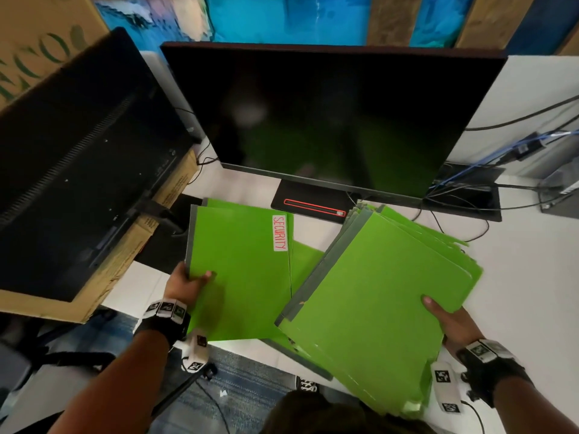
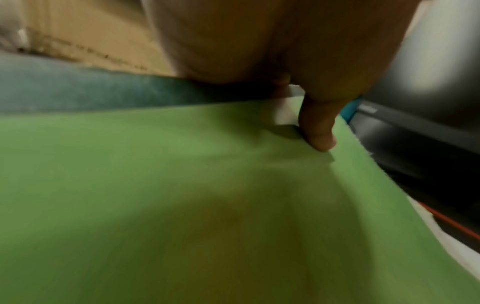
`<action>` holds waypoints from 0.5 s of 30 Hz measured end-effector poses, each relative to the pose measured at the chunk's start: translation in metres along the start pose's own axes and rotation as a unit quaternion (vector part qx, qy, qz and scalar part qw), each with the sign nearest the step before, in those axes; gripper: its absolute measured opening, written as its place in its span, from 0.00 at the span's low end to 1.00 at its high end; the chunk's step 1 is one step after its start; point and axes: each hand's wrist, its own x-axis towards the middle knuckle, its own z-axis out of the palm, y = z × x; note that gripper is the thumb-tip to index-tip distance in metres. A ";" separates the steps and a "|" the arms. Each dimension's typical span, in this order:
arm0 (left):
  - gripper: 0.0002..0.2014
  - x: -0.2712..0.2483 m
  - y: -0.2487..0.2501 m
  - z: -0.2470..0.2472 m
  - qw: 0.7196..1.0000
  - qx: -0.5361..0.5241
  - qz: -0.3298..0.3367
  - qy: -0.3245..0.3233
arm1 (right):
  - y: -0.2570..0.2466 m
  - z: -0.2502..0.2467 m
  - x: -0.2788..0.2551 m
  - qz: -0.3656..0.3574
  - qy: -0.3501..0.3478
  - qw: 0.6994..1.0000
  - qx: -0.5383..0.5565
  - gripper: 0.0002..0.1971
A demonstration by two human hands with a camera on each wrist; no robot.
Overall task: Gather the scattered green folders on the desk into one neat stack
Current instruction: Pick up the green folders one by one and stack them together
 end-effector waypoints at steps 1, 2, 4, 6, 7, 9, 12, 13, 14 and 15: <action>0.18 -0.006 0.005 -0.008 1.000 -0.018 0.019 -0.004 | -0.001 0.001 -0.001 -0.003 0.000 1.000 0.001 0.58; 0.17 -0.012 0.011 -0.017 0.998 -0.040 0.037 -0.009 | -0.002 0.001 -0.002 -0.007 0.000 1.000 0.000 0.59; 0.14 -0.023 0.025 -0.040 0.994 -0.087 0.070 -0.012 | -0.004 0.002 -0.004 -0.009 0.000 1.000 -0.005 0.61; 0.12 -0.034 0.038 -0.059 0.986 -0.143 0.080 -0.036 | -0.003 0.002 -0.004 -0.008 0.006 1.000 -0.005 0.61; 0.10 -0.036 0.041 -0.063 0.982 -0.164 0.072 -0.051 | -0.003 0.003 -0.004 -0.009 0.007 1.000 -0.003 0.61; 0.08 -0.040 0.042 -0.058 0.977 -0.201 0.015 -0.073 | -0.003 0.001 -0.003 -0.005 0.007 1.000 -0.002 0.60; 0.09 -0.048 0.015 -0.033 0.966 -0.215 -0.121 -0.082 | 0.001 -0.006 0.001 0.006 0.005 1.000 -0.008 0.52; 0.15 -0.049 0.000 -0.026 0.963 -0.202 -0.159 -0.082 | 0.003 -0.009 0.004 0.011 0.003 1.000 -0.008 0.48; 0.22 -0.052 -0.013 -0.021 0.959 -0.190 -0.190 -0.091 | 0.002 -0.009 0.004 0.014 0.001 1.000 -0.009 0.46; 0.25 -0.055 -0.026 -0.016 0.952 -0.196 -0.216 -0.096 | 0.000 -0.008 0.003 0.016 -0.001 1.000 -0.008 0.45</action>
